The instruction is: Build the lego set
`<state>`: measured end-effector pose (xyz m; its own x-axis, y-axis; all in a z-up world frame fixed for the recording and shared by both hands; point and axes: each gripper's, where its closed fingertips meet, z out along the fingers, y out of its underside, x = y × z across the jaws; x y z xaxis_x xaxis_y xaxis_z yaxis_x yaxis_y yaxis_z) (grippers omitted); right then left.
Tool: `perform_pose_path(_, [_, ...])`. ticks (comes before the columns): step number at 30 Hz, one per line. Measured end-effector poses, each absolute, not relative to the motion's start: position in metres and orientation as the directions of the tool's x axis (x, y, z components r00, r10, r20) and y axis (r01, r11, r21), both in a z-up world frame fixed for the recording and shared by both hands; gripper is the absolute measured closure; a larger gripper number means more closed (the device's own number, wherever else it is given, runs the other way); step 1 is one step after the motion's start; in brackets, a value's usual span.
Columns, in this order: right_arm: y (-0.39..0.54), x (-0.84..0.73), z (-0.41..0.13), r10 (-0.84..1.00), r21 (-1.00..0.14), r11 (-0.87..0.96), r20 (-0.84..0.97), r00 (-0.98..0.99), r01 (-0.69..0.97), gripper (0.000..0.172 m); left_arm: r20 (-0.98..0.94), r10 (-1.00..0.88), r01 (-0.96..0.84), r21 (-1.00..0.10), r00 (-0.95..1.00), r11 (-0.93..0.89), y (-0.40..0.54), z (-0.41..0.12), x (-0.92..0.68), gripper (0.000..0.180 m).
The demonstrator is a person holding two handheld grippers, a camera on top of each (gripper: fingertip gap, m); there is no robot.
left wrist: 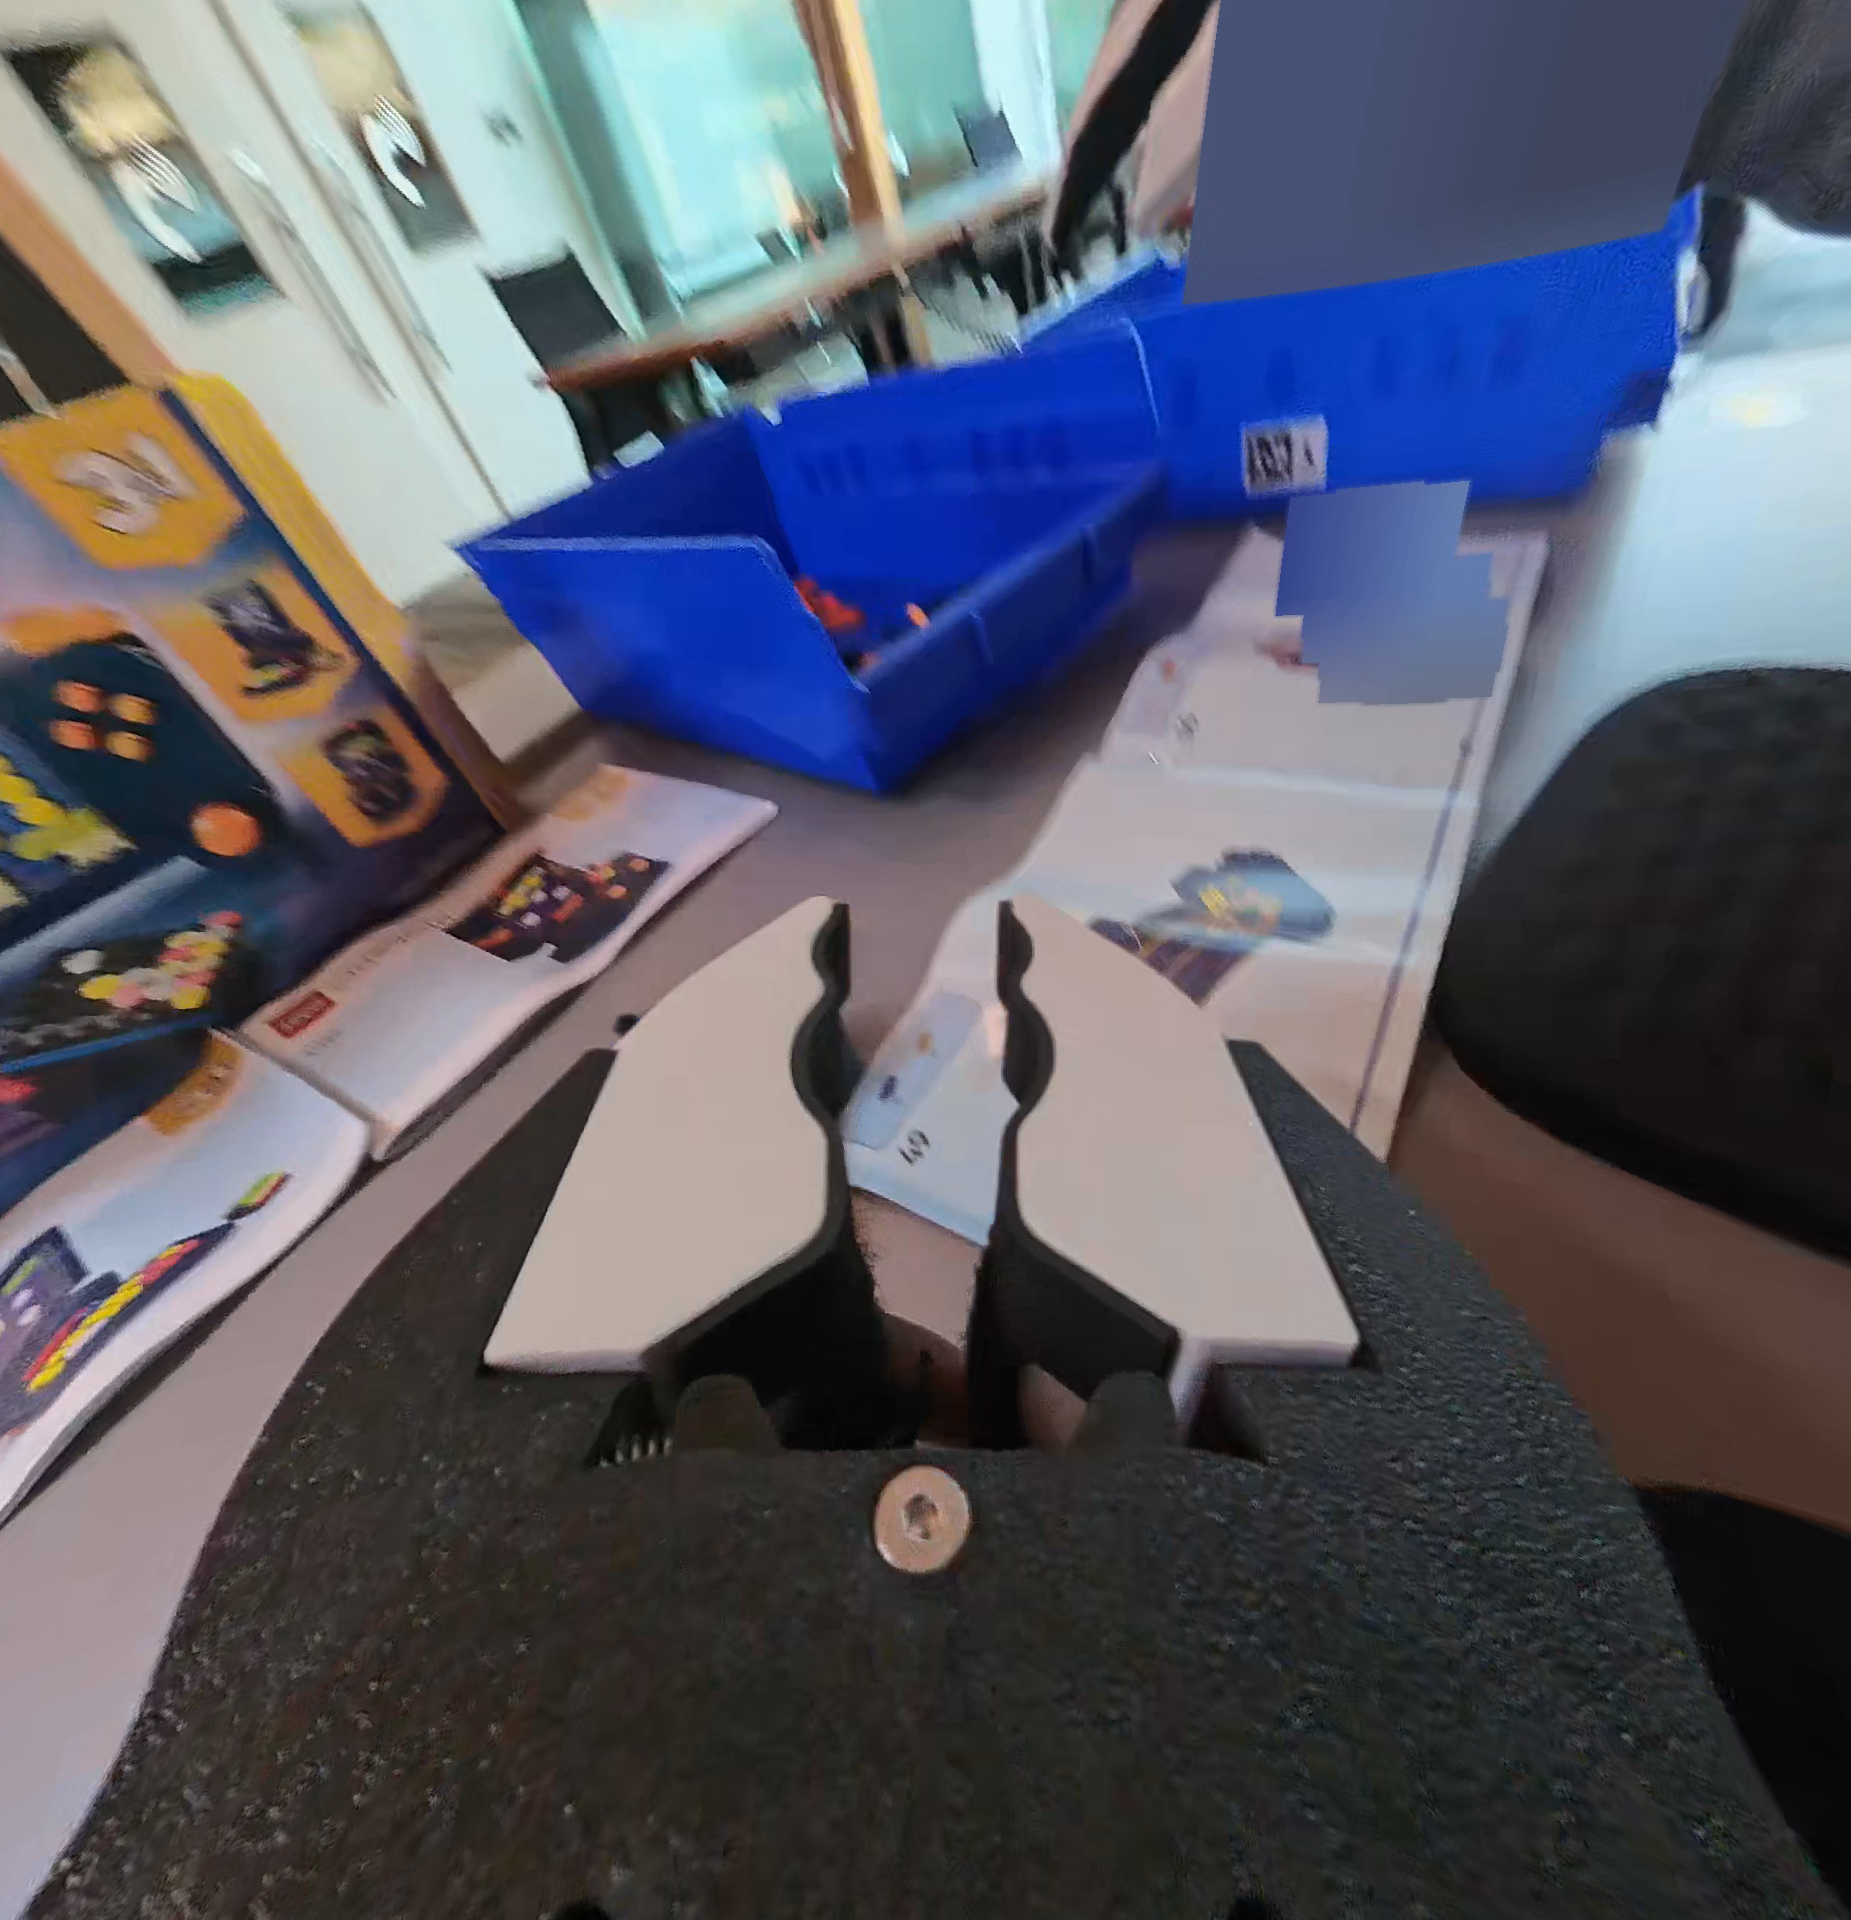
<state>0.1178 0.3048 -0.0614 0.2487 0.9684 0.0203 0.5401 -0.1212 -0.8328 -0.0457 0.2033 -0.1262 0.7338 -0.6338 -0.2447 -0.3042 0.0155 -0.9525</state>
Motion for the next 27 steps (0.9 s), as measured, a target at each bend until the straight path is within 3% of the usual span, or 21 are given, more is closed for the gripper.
perform_pose_path(4, [0.349,0.121,-0.064,0.985,-0.65,-0.08,0.065,0.16,0.756,0.144,-0.23,-0.597,-0.232,-0.97,0.768,0.076,0.206,-0.116,-0.054,0.167])
perform_pose_path(7, [0.374,0.117,-0.109,0.994,-0.441,-0.109,-0.026,0.109,0.891,0.149,-0.256,-0.565,-0.236,-0.965,0.784,0.11,0.209,-0.113,-0.06,0.166])
perform_pose_path(9, [0.383,0.117,-0.145,0.992,-0.3,-0.121,-0.065,0.106,0.946,0.15,-0.283,-0.561,-0.254,-0.958,0.778,0.132,0.208,-0.112,-0.06,0.166])
perform_pose_path(13, [0.404,0.126,-0.182,0.984,-0.079,-0.163,0.058,0.168,0.983,0.161,-0.319,-0.553,-0.288,-0.947,0.77,0.145,0.207,-0.114,-0.06,0.166])
perform_pose_path(19, [0.397,0.119,-0.203,0.976,-0.036,-0.218,-0.021,0.217,0.975,0.149,-0.325,-0.557,-0.288,-0.945,0.764,0.156,0.205,-0.112,-0.059,0.165])
perform_pose_path(24, [0.4,0.116,-0.205,0.975,-0.067,-0.219,0.026,0.221,0.973,0.149,-0.335,-0.55,-0.292,-0.942,0.765,0.168,0.204,-0.109,-0.06,0.165])
perform_pose_path(27, [0.401,0.107,-0.203,0.984,-0.149,-0.136,0.092,0.151,0.979,0.15,-0.341,-0.55,-0.299,-0.939,0.762,0.167,0.204,-0.11,-0.06,0.165])
